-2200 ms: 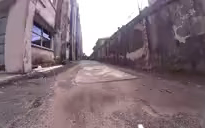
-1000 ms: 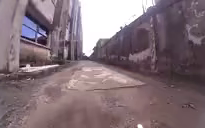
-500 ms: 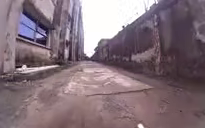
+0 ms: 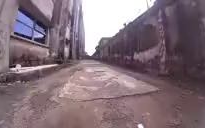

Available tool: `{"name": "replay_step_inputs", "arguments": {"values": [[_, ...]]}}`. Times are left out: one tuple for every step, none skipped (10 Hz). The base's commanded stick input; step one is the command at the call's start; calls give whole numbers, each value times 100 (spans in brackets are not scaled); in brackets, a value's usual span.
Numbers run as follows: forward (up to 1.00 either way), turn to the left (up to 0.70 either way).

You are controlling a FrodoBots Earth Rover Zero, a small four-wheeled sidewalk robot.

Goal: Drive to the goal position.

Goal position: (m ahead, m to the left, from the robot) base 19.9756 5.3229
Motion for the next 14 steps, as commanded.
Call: {"name": "replay_step_inputs", "arguments": {"values": [[50, 0], [50, 0], [50, 0], [50, 0], [50, 0], [50, 0], [50, 0], [50, 0], [50, 0], [50, 0], [50, 0], [50, 0], [50, 0], [50, 0]]}}
